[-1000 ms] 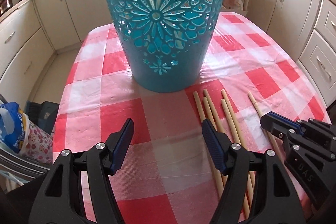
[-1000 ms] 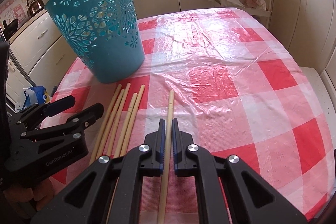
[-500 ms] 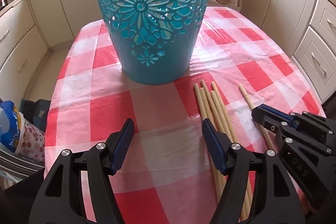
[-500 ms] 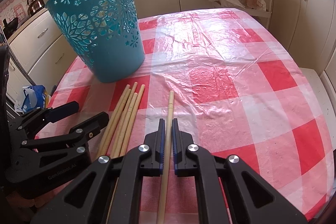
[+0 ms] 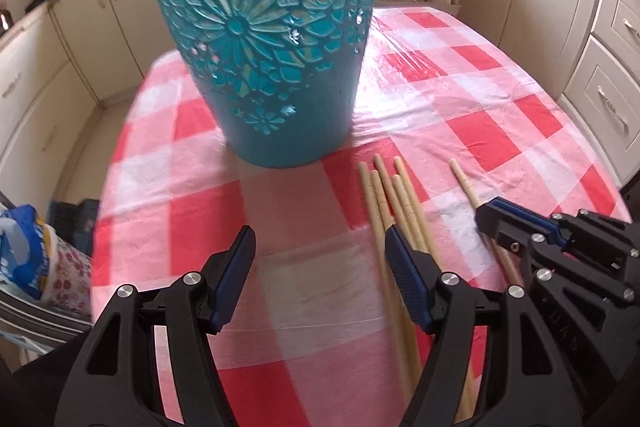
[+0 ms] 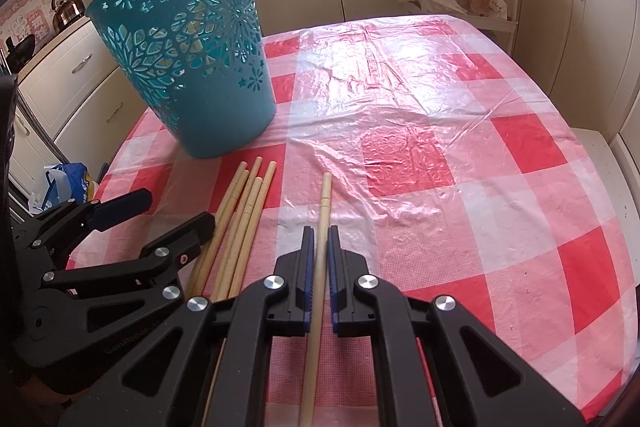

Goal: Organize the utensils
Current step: 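Grasp a stick from the pile with the left gripper while the right gripper holds its stick, then lift the stick with the left gripper and carry it over the teal cup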

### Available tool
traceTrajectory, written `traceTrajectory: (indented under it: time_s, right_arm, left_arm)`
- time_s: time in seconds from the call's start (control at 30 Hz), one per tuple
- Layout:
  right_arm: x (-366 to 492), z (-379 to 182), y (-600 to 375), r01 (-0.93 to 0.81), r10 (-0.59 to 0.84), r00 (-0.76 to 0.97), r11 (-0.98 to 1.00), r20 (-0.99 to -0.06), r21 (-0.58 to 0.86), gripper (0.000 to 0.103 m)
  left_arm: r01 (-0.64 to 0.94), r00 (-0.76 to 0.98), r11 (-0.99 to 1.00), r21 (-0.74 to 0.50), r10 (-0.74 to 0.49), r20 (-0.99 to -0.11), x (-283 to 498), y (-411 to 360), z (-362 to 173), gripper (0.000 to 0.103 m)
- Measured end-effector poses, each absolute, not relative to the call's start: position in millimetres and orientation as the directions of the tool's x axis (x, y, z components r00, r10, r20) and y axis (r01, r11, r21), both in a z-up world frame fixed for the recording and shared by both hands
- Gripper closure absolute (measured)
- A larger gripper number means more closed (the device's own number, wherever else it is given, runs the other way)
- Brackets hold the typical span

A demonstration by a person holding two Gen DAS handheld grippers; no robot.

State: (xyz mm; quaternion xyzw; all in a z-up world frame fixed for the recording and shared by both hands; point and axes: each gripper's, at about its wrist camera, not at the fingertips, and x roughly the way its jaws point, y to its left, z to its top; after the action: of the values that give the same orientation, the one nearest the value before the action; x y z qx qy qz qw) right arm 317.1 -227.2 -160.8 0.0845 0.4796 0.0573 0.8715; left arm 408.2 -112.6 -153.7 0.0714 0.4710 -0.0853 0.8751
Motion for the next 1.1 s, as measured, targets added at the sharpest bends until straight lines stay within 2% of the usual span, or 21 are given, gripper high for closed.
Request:
traceTrajectory:
  time_s: [0.17, 0.27, 0.33, 0.37, 0.5, 0.6, 0.7, 0.77, 0.8, 0.87, 1.1]
  right_arm:
    - [316.5, -160.6, -227.3, -0.023, 0.183, 0.531, 0.979, -0.827, 0.202, 0.096]
    - [316.2, -159.8, -224.0, -0.044, 0.18, 0.531, 0.982, -0.828, 0.185, 0.096]
    - [316.2, -159.8, -220.7, -0.077, 0.225, 0.518, 0.973, -0.825, 0.217, 0.097]
    - [316.6, -160.3, -221.3, -0.084, 0.262, 0.507, 0.963, -0.821, 0.255, 0.097]
    - [318.1, -156.9, -228.5, -0.051, 0.269, 0.515, 0.957, -0.814, 0.284, 0.096]
    - [324.6, -158.6, -228.7, -0.039, 0.251, 0.505, 0.963, -0.826, 0.268, 0.093]
    - [325.0, -157.3, -216.6, -0.08, 0.195, 0.508, 0.981, -0.839, 0.179, 0.093]
    - [321.5, -156.9, -205.1, -0.114, 0.129, 0.517, 0.99, -0.846, 0.082, 0.096]
    - [320.5, -156.8, -202.9, -0.12, 0.117, 0.52, 0.991, -0.846, 0.063, 0.096]
    - [319.5, -157.3, -208.2, -0.109, 0.142, 0.516, 0.989, -0.844, 0.1, 0.097]
    - [320.3, -161.6, -250.5, 0.012, 0.312, 0.534, 0.926, -0.786, 0.376, 0.097]
  left_arm:
    - [0.218, 0.537, 0.975, 0.048, -0.078, -0.84, 402.6, -109.6, -152.4, 0.04]
    - [0.245, 0.533, 0.968, 0.054, -0.088, -0.841, 398.8, -105.1, -150.0, 0.058]
    - [0.278, 0.524, 0.959, 0.055, -0.103, -0.846, 395.8, -101.5, -148.2, 0.076]
    - [0.305, 0.512, 0.951, 0.054, -0.116, -0.851, 395.3, -99.3, -147.0, 0.079]
    - [0.353, 0.458, 0.936, 0.021, -0.153, -0.876, 404.5, -90.3, -145.6, 0.079]
    - [0.328, 0.465, 0.944, 0.034, -0.13, -0.876, 416.1, -89.4, -147.2, 0.067]
    - [0.319, 0.488, 0.946, 0.054, -0.115, -0.865, 425.7, -94.2, -149.6, 0.066]
    - [0.326, 0.493, 0.944, 0.045, -0.129, -0.86, 426.6, -96.7, -150.3, 0.083]
    - [0.343, 0.492, 0.938, 0.046, -0.138, -0.86, 427.0, -101.7, -151.5, 0.095]
    - [0.37, 0.512, 0.924, 0.097, -0.116, -0.851, 420.1, -109.0, -151.4, 0.098]
    - [0.357, 0.545, 0.932, 0.063, -0.154, -0.824, 399.6, -92.7, -136.8, 0.098]
